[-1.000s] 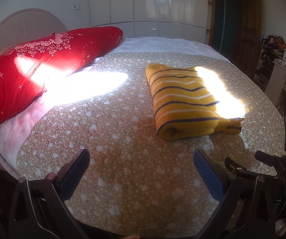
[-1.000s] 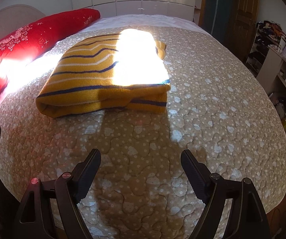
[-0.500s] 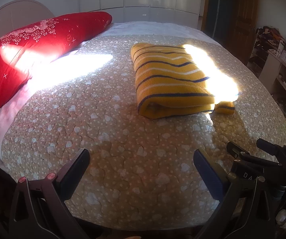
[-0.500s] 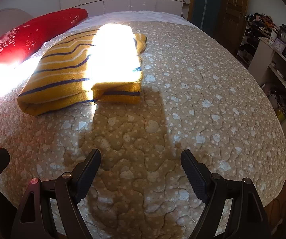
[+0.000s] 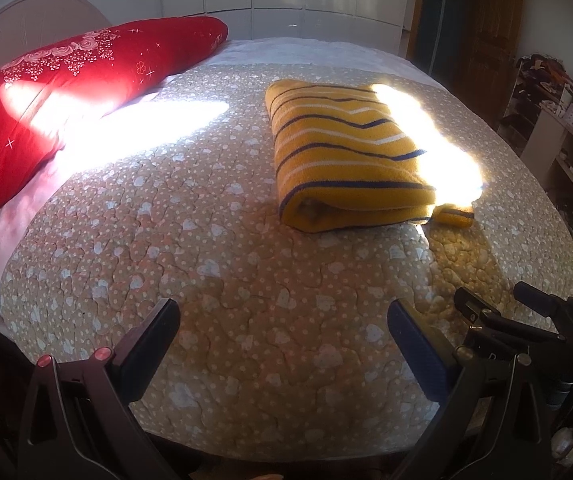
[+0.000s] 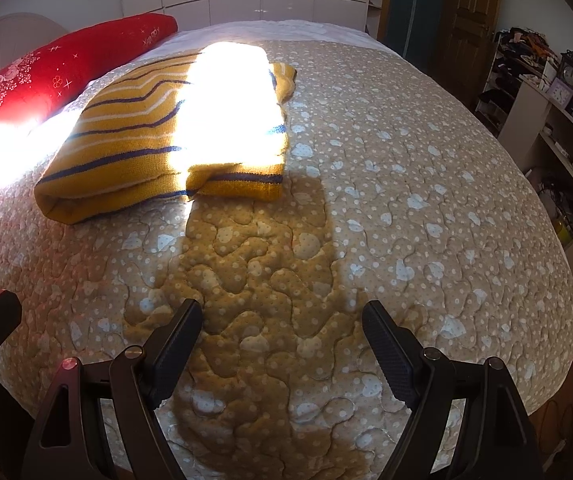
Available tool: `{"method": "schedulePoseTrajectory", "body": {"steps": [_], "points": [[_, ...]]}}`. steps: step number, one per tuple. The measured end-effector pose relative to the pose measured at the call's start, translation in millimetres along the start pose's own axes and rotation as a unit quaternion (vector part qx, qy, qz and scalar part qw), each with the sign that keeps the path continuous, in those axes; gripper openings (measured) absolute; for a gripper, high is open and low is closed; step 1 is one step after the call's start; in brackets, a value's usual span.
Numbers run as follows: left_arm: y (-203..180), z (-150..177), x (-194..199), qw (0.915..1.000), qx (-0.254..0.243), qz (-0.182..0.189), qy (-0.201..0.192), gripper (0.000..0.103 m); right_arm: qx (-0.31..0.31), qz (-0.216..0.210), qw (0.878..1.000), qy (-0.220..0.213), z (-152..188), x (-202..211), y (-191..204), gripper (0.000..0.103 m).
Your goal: Fold small clothes
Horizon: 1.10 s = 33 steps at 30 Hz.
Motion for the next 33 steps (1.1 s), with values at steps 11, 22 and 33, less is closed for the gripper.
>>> {"method": "schedulePoseTrajectory", "body": {"steps": [11,22,33], "points": [[1.6,1.3,-2.4,1.0,0.002,-0.001,0.006,0.103,0.002,0.0,1.0,-0.001,-0.5,-0.5,0.6,0.086],[3.8,1.2,-3.6,0.9999,0.007,-0.003,0.008,0.103,0.002,-0.001,1.0,-0.001,-0.7,0.1,1.9,0.087],[5.4,-0.4,-4.1,0.9999,0.011,-0.002,0.008,0.103,0.009,-0.007,1.0,-0.002,-2.9,0.2,6.4,0.087]]}}
Point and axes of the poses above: each gripper's, at about its wrist camera, not at the fingertips, and x roughly against the way its jaws point, y to its left, z to its underside, the point moved 7 cm from there along -x, roughly the way its jaws point, and after that the axes turned 9 degrees about x, right-handed, at the moved point
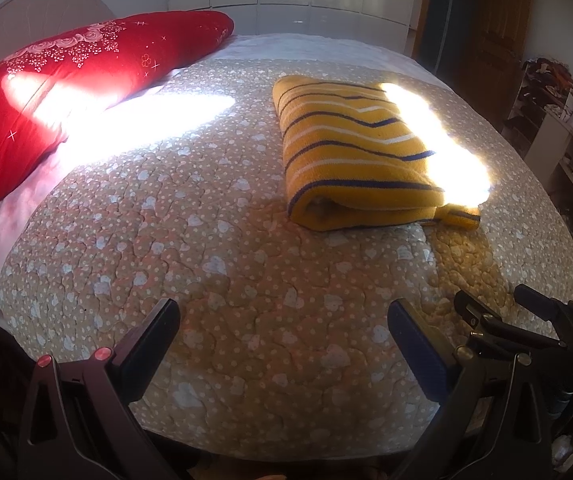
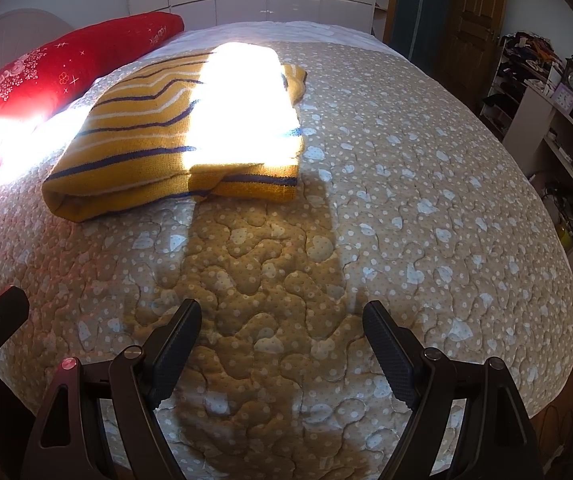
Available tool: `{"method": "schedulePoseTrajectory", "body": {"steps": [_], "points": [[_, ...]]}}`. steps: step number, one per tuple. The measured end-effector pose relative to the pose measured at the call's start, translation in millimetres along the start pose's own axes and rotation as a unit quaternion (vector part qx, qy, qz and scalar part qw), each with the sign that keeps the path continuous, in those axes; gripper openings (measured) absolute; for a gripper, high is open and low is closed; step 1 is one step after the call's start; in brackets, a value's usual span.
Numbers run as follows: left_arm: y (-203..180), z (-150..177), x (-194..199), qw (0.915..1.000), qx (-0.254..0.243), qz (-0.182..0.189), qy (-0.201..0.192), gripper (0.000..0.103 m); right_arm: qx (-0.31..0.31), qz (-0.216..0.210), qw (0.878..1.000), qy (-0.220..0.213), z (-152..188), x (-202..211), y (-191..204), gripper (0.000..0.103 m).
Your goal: Fold small clothes
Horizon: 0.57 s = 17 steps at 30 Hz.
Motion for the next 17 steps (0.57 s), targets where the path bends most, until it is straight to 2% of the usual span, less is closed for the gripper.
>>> {"method": "schedulePoseTrajectory", "body": {"steps": [8,17], "points": [[-0.6,-1.1,-1.2,0.9999,0.005,0.013,0.004,0.103,0.01,-0.001,1.0,-0.002,-3.6,0.9,5.4,0.087],[0.5,-1.8,1.6,0.9999,0.006,0.008,-0.005,0.103,0.01,-0.004,1.0,-0.002,-5.5,0.8,4.9,0.087]]}}
Point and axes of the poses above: each gripper's, at about its wrist camera, not at the fingertips, and x roughly against the way its jaws point, y to its left, z to its underside, the point moved 7 cm from there along -x, roughly the way its jaws point, and after that the axes turned 9 degrees about x, right-handed, at the moved point
